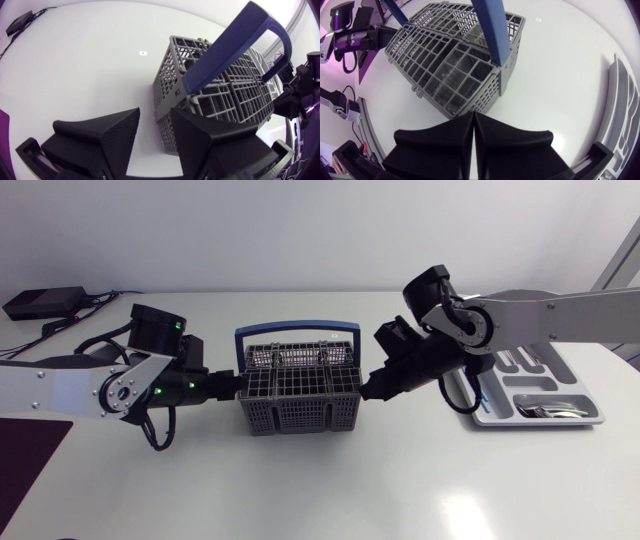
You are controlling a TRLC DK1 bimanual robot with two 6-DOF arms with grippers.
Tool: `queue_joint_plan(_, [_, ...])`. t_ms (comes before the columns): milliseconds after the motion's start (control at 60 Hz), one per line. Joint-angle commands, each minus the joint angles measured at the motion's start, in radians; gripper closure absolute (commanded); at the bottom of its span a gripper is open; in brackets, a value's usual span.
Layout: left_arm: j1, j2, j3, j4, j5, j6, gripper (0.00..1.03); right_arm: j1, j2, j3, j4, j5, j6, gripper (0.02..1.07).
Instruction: Unload the cutlery basket into the drawer organizer.
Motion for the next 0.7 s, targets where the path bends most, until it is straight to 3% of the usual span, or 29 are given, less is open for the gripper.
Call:
queue_joint_plan(0, [0.01, -0.027, -0.018, -0.01, 0.009, 0.005, 0.57, 0.024, -0.015, -0.02, 0.005, 0.011, 0.004, 1.01])
queue_joint_plan(333, [0.045, -0.108, -0.046, -0.051, 0.014, 0.022, 0.57, -0.044, -0.094, -0.063, 0.001, 0.146, -0.002, 0.97])
queue_joint_plan(450, [0.056, -0.153, -0.057, -0.076, 0.014, 0.025, 0.45, -0.07, -0.143, -0.083, 0.001, 0.172, -0.02, 0.82])
queue_joint_plan(650, [0.071, -0.25, -0.093, -0.091, 0.014, 0.028, 0.43, -0.096, -0.261, -0.138, 0.007, 0.244, -0.054, 0.5])
queue_joint_plan(683, [0.074, -0.268, -0.099, -0.097, 0.014, 0.032, 0.36, -0.1, -0.283, -0.147, 0.007, 0.256, -0.062, 0.45])
